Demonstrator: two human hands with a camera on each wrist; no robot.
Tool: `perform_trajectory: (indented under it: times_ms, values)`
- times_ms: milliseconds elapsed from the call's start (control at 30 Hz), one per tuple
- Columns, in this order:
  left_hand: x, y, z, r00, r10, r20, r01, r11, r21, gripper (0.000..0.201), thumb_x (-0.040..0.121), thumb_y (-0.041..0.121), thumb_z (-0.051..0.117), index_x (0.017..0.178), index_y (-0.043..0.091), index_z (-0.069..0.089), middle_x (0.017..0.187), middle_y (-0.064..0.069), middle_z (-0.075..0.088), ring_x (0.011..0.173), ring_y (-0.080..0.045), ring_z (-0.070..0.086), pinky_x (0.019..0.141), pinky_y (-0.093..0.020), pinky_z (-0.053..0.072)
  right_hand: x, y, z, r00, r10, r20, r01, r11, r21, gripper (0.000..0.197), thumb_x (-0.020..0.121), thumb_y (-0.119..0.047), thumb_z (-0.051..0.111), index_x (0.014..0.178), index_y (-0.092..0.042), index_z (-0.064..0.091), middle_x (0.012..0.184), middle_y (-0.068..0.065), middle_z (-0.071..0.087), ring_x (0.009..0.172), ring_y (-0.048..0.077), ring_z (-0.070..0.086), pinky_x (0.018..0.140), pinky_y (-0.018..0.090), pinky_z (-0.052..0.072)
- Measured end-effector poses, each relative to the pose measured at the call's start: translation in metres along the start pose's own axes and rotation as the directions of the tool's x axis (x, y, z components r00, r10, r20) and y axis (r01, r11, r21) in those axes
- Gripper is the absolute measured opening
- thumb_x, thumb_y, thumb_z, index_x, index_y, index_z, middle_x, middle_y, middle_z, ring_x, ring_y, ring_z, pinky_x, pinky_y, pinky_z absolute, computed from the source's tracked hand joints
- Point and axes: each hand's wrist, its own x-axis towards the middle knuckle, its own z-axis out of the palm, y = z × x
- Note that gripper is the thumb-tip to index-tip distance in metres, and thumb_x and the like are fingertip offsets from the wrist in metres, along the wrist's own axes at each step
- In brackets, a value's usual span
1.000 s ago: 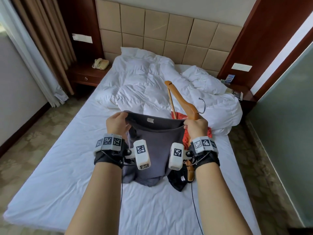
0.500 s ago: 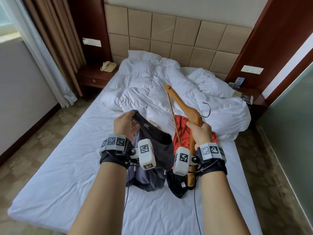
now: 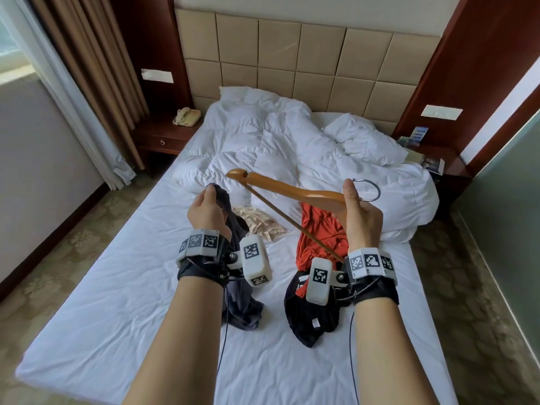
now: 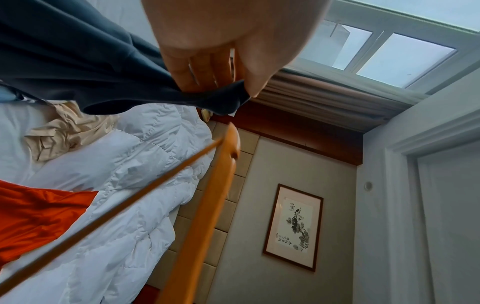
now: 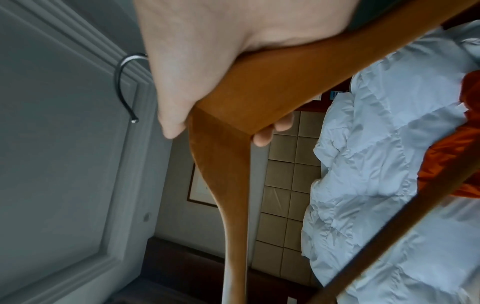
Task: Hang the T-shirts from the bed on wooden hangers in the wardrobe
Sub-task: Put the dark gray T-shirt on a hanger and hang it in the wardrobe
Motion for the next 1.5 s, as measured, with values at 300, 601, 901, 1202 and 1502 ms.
perform_trajectory:
  times_ms: [300, 601, 901, 1202, 1502]
  values:
    - [0.016, -0.003, 0.004, 0.993, 0.105, -0.061, -0.100, 0.992, 0.078, 0.010, 0.094, 0.016, 0.063, 0.088, 0.017, 0.071, 0.093, -0.011, 0.069, 0.089, -0.025, 0.066, 0.090, -0.041, 0.055, 0.019, 0.000, 0.001, 1.000, -0.012, 0.006, 0.012, 0.997, -0.072, 0.059, 0.079, -0.054, 0.063, 0.052, -0.002, 0.055, 0.043, -0.003, 0.046, 0.055, 0.018, 0.047, 0.065, 0.046, 0.046]
    - [0.034, -0.005, -0.005, 0.966, 0.253, -0.044, -0.221, 0.906, 0.362, 0.020, 0.095, 0.022, 0.060, 0.107, 0.013, 0.074, 0.090, 0.004, 0.067, 0.094, -0.018, 0.064, 0.087, -0.031, 0.054, 0.031, -0.004, 0.001, 0.997, -0.061, 0.038, 0.067, 0.984, -0.164, 0.058, 0.084, -0.053, 0.057, 0.049, -0.006, 0.053, 0.049, 0.005, 0.049, 0.056, 0.019, 0.045, 0.059, 0.037, 0.037]
    - [0.025, -0.007, 0.008, 0.931, 0.194, 0.309, -0.351, 0.709, 0.612, 0.026, 0.083, 0.029, 0.064, 0.059, 0.029, 0.074, 0.064, -0.002, 0.068, 0.062, -0.013, 0.061, 0.065, -0.029, 0.050, 0.027, -0.006, 0.012, 0.990, -0.071, 0.125, 0.098, 0.969, -0.227, 0.062, 0.090, -0.054, 0.060, 0.051, -0.007, 0.051, 0.050, 0.003, 0.049, 0.058, 0.017, 0.047, 0.060, 0.035, 0.037]
    - [0.016, -0.005, 0.018, 0.832, 0.153, 0.532, -0.516, 0.563, 0.646, 0.026, 0.079, 0.038, 0.066, 0.078, 0.016, 0.079, 0.072, -0.012, 0.072, 0.080, -0.033, 0.069, 0.076, -0.050, 0.057, 0.021, 0.001, 0.023, 0.873, -0.060, 0.484, 0.071, 0.997, -0.005, 0.040, 0.071, -0.050, 0.082, 0.083, -0.013, 0.071, 0.074, -0.009, 0.072, 0.070, -0.005, 0.065, 0.067, 0.010, 0.047]
    - [0.005, 0.010, 0.048, 0.741, 0.150, 0.654, -0.641, 0.449, 0.623, 0.032, 0.084, 0.035, 0.068, 0.073, 0.005, 0.073, 0.069, -0.020, 0.067, 0.063, -0.025, 0.063, 0.071, -0.047, 0.055, 0.024, -0.009, 0.052, 0.814, -0.130, 0.566, 0.205, 0.976, -0.070, 0.033, 0.077, -0.006, 0.080, 0.097, -0.027, 0.063, 0.099, 0.000, 0.070, 0.084, 0.009, 0.066, 0.070, 0.019, 0.051]
